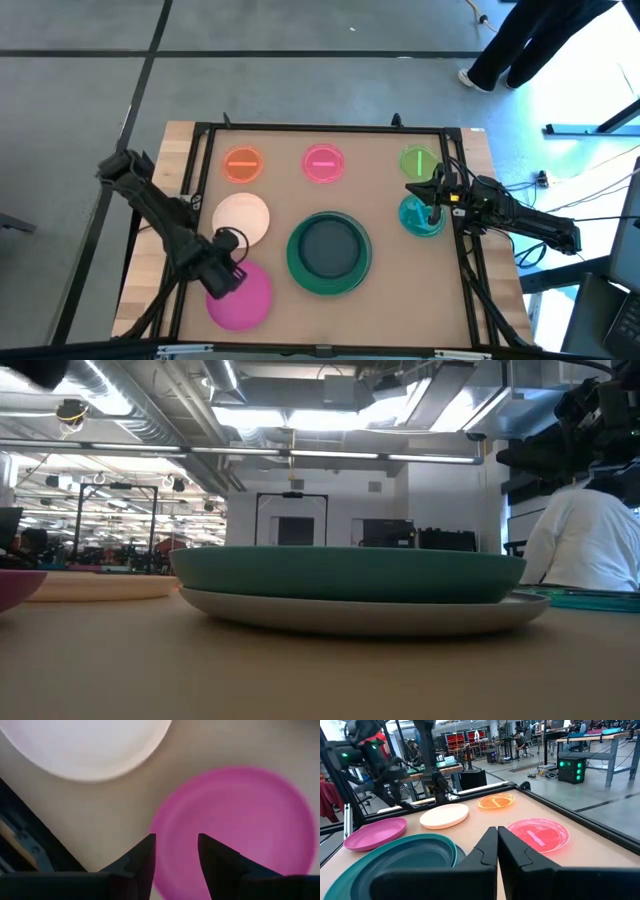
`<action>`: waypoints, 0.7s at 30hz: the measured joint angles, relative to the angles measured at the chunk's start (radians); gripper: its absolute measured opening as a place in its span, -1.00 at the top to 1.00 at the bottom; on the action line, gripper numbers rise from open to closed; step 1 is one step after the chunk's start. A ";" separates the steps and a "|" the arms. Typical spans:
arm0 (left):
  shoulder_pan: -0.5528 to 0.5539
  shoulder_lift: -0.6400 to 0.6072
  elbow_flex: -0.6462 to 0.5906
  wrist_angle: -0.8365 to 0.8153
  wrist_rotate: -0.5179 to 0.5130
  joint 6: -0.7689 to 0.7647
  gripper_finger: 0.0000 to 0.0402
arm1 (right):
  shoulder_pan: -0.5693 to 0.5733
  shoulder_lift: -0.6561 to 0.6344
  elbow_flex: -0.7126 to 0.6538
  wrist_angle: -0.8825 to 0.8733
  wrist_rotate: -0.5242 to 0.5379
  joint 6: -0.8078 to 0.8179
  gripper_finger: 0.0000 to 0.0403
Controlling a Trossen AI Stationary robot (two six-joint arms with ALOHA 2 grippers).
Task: Stack plastic plates
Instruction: Stack the dark pink plate on top of the dark blue plate
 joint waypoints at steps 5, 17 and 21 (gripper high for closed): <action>0.017 -0.016 -0.116 0.106 0.118 0.051 0.30 | 0.000 0.000 0.000 0.000 0.009 -0.003 0.99; 0.023 -0.016 -0.238 0.264 0.137 0.141 0.30 | 0.000 0.000 0.000 -0.003 0.008 -0.018 0.99; 0.023 -0.016 -0.276 0.309 0.113 0.165 0.30 | 0.000 0.000 0.000 -0.007 0.008 -0.018 0.99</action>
